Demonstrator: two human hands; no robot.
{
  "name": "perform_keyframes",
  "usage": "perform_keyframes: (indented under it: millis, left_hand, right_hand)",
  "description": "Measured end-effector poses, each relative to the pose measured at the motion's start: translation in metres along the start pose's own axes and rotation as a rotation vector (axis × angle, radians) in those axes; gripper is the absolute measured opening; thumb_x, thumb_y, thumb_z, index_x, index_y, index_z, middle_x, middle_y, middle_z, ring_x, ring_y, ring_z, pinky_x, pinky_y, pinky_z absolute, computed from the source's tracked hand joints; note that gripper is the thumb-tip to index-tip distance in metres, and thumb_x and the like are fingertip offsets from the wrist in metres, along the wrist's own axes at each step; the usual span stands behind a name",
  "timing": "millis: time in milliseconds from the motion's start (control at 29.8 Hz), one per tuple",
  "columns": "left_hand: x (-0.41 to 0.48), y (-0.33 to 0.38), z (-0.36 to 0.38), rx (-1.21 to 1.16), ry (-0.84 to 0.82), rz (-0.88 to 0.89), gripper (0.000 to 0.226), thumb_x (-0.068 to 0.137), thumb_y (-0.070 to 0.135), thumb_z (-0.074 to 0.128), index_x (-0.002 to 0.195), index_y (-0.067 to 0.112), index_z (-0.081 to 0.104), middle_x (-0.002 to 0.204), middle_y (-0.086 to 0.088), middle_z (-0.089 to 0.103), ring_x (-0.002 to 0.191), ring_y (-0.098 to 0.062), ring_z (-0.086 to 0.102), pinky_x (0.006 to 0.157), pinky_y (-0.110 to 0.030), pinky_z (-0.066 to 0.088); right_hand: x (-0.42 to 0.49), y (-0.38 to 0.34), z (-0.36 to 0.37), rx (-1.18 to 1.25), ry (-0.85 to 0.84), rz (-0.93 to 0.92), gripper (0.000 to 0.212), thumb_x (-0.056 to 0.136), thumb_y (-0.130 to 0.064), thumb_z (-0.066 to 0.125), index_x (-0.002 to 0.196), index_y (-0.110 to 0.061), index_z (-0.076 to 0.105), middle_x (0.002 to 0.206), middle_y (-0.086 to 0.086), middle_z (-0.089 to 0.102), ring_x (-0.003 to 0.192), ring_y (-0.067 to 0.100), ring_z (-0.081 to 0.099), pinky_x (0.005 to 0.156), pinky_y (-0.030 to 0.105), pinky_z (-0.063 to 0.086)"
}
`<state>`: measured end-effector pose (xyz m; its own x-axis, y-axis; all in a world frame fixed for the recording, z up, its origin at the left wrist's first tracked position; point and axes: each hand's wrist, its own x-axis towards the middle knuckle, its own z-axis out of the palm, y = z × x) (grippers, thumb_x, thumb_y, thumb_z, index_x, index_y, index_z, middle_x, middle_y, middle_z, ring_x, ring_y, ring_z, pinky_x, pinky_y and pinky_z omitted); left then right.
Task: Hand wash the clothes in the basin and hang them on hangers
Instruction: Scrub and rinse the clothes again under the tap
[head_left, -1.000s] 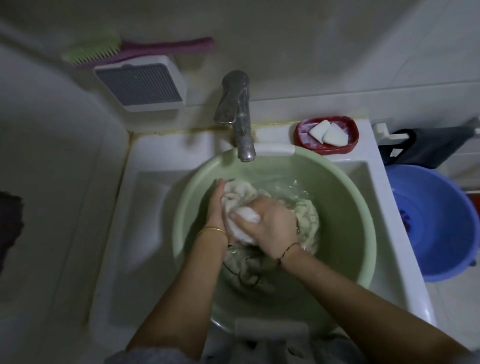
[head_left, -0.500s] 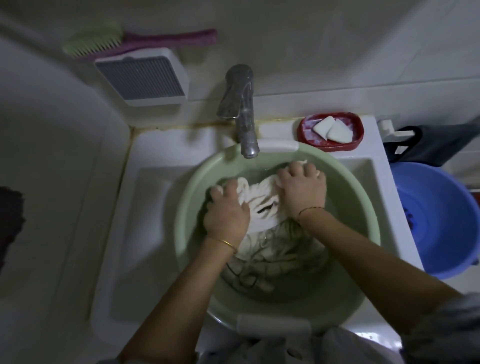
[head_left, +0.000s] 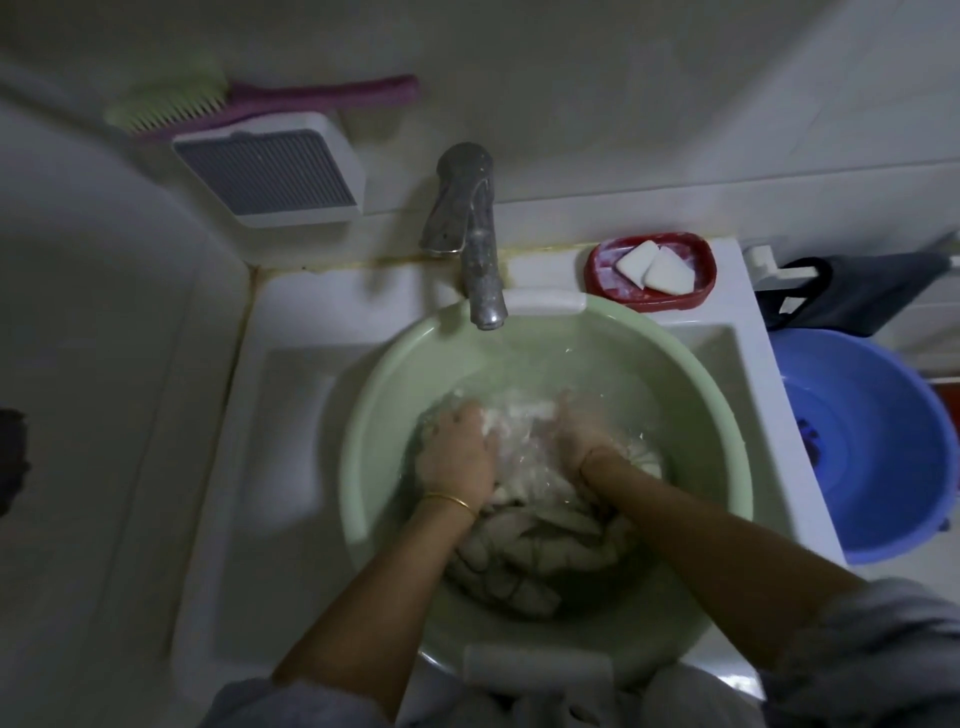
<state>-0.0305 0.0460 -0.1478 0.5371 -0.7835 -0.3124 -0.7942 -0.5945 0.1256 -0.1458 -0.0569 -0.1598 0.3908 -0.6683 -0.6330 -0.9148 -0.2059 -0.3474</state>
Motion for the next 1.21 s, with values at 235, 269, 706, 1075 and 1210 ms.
perform_keyframes:
  millis: [235,269,706,1075,1210]
  left_hand:
    - [0.0,0.002,0.005,0.291,0.195,0.163,0.053,0.089,0.046,0.034,0.139,0.031,0.046,0.144,-0.017,0.042,0.119,-0.042,0.045,0.094,-0.051,0.035]
    - [0.0,0.002,0.009,0.322,0.128,0.208,0.057,0.09,0.046,0.028,0.143,0.028,0.039,0.15,-0.017,0.033,0.131,-0.044,0.033,0.103,-0.057,0.026]
    - [-0.015,0.02,-0.039,0.016,0.132,0.311,0.022,0.087,0.035,0.053,0.102,0.021,0.061,0.109,-0.003,0.056,0.106,-0.024,0.049,0.086,-0.034,0.039]
    - [-0.056,0.013,-0.007,0.409,-0.404,0.518,0.078,0.075,0.045,0.071,0.137,0.014,0.036,0.142,-0.014,0.025,0.131,-0.034,0.026,0.111,-0.04,0.026]
    - [-0.059,0.005,-0.017,0.33,-0.152,0.268,0.057,0.084,0.031,0.064,0.131,0.012,0.038,0.134,-0.012,0.037,0.124,-0.029,0.036,0.101,-0.038,0.037]
  right_hand:
    - [-0.016,0.007,-0.002,-0.249,0.527,-0.261,0.048,0.093,-0.028,0.046,0.14,-0.022,0.037,0.13,0.017,0.049,0.107,0.037,0.052,0.083,0.044,0.047]
    - [-0.015,0.007,0.002,-0.39,0.552,-0.34,0.058,0.091,-0.026,0.05,0.145,-0.023,0.031,0.138,0.021,0.043,0.111,0.04,0.05,0.084,0.047,0.047]
    - [-0.026,0.018,-0.046,-0.394,0.216,-0.094,0.038,0.091,-0.009,0.046,0.129,-0.014,0.044,0.131,0.011,0.04,0.113,0.033,0.048,0.091,0.043,0.046]
    - [-0.062,0.028,-0.017,-0.622,-0.131,-0.182,0.044,0.097,-0.023,0.042,0.14,-0.011,0.035,0.129,0.013,0.045,0.118,0.029,0.047,0.105,0.038,0.038]
    - [-0.065,0.033,-0.04,-0.3,0.083,-0.082,0.03,0.099,-0.019,0.036,0.125,-0.006,0.043,0.122,0.015,0.056,0.111,0.032,0.055,0.098,0.046,0.045]
